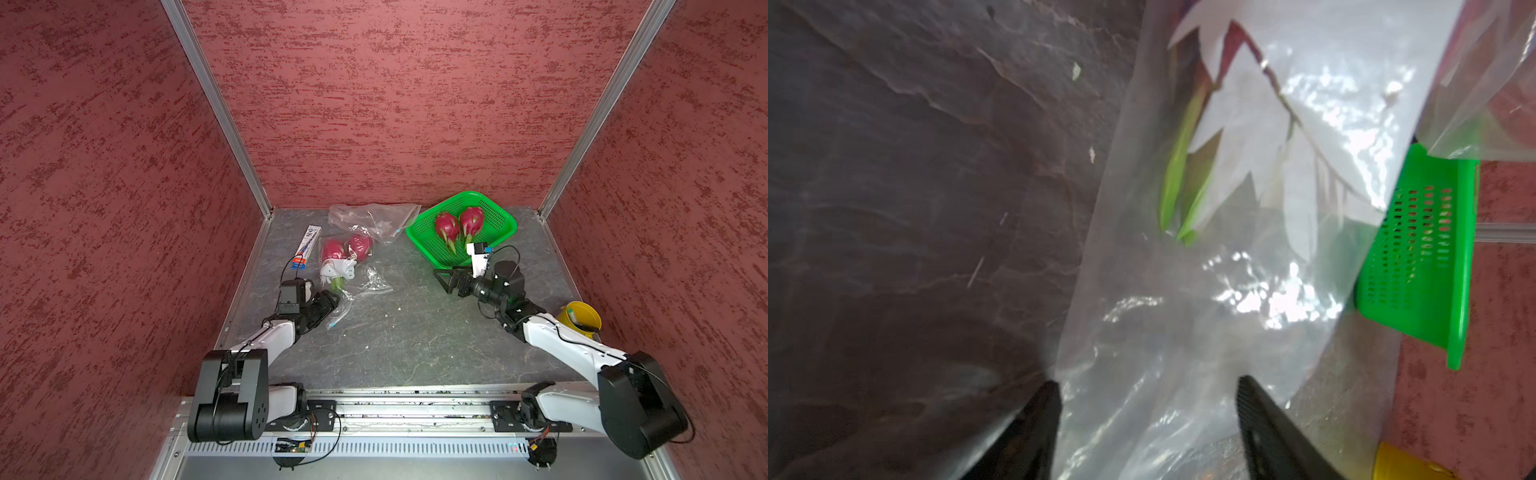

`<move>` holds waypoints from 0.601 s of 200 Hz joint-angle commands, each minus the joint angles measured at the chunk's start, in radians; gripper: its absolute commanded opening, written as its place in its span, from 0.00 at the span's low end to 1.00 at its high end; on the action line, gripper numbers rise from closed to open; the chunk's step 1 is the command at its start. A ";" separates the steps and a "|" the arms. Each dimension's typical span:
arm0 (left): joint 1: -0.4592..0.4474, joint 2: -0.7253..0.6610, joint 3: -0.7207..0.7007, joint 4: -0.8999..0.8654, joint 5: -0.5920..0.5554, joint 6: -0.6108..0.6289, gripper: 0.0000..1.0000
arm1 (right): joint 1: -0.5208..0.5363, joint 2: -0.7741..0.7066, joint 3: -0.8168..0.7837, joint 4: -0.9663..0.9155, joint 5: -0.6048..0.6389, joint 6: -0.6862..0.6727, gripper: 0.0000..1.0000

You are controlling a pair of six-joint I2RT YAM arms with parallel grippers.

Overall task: Open the zip-top bag and take out the dragon fruit
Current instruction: Pick up the zipper food storage bag at the center of the board.

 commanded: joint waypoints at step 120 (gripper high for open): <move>-0.127 -0.143 0.237 -0.105 0.158 0.039 0.00 | 0.416 0.071 0.118 0.082 0.382 -0.504 0.83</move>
